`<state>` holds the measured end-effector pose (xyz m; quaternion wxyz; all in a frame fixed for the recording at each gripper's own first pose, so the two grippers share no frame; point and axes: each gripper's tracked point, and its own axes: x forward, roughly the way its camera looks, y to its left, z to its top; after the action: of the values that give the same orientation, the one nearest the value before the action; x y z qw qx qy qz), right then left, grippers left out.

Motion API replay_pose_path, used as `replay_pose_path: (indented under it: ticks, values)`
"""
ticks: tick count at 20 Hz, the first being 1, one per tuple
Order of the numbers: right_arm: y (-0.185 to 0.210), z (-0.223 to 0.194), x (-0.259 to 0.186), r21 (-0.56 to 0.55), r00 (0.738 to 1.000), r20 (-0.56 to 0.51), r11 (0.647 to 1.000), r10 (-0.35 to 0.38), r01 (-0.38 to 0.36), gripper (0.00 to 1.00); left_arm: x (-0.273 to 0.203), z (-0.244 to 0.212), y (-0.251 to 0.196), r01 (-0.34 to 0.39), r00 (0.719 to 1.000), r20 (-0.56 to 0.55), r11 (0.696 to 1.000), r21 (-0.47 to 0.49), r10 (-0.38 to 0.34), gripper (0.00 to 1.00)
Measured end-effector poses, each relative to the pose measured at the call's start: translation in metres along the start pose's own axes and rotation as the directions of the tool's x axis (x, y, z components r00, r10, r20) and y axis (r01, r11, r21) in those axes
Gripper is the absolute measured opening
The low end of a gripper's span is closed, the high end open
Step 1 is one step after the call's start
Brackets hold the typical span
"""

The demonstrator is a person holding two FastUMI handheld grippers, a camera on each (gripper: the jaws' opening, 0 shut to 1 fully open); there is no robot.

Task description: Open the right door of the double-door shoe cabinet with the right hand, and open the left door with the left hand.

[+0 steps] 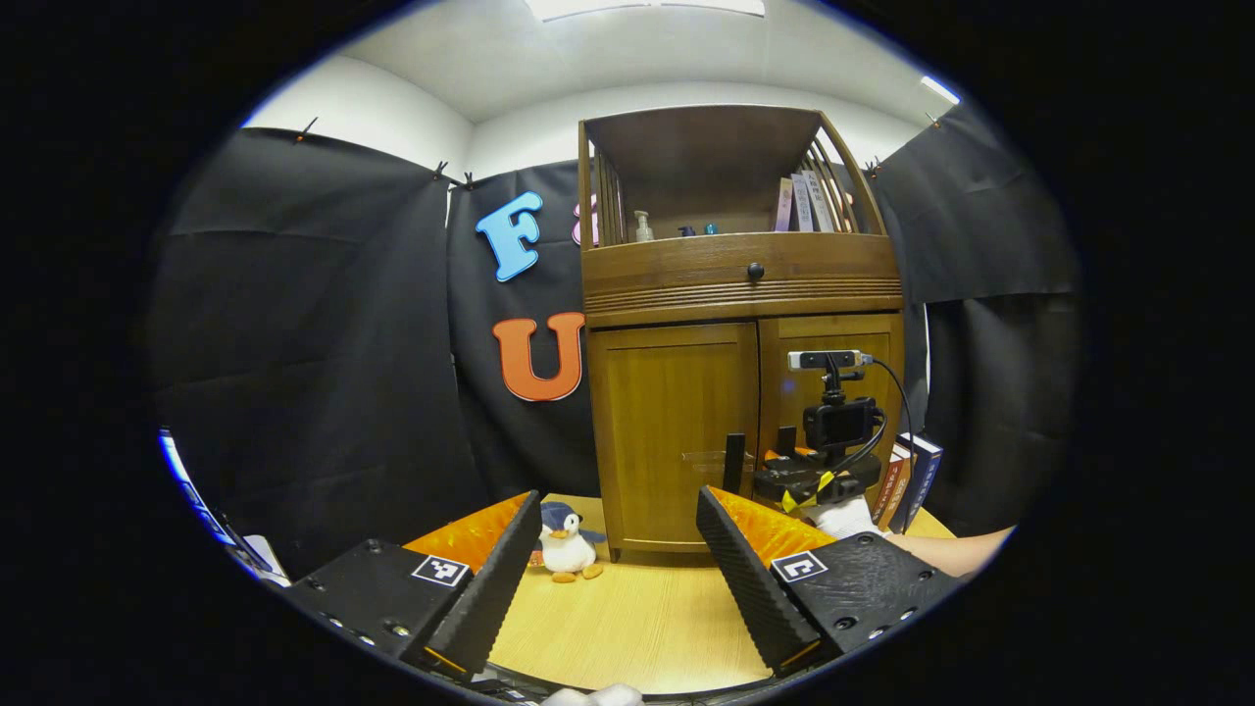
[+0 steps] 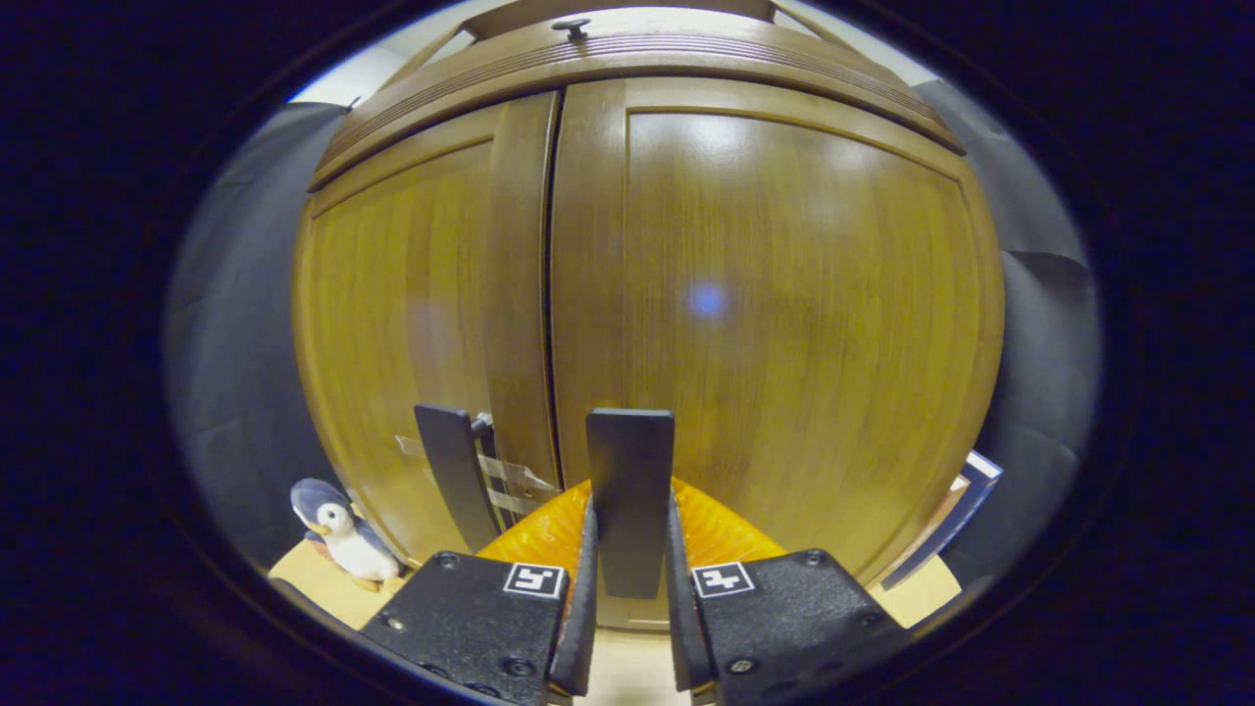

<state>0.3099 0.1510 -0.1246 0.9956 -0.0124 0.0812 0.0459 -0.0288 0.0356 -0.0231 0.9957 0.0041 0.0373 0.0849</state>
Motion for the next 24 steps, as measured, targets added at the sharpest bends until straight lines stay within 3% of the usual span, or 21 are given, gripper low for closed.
replay_pose_path:
  ticks: [6,7,15,24]
  values:
    - [-0.003,-0.008,-0.028,0.0,1.0,-0.005,1.0,0.009,-0.009,0.34,-0.009,-0.001,0.007,0.008,1.0,0.008,1.0,-0.008,-0.008,1.0]
    - [-0.004,-0.009,-0.034,0.0,1.0,-0.005,1.0,0.012,-0.012,0.34,-0.012,-0.002,0.007,0.011,1.0,0.009,1.0,-0.008,-0.011,0.96]
    - [-0.018,-0.024,-0.089,-0.003,0.999,-0.008,0.999,0.036,-0.036,0.34,-0.027,-0.01,0.004,0.042,0.999,0.001,0.999,-0.024,-0.042,0.96]
    - [-0.055,-0.039,-0.152,0.012,1.0,-0.011,1.0,0.022,-0.022,0.33,-0.043,-0.011,0.0,0.082,0.997,0.008,0.996,-0.017,-0.082,0.96]
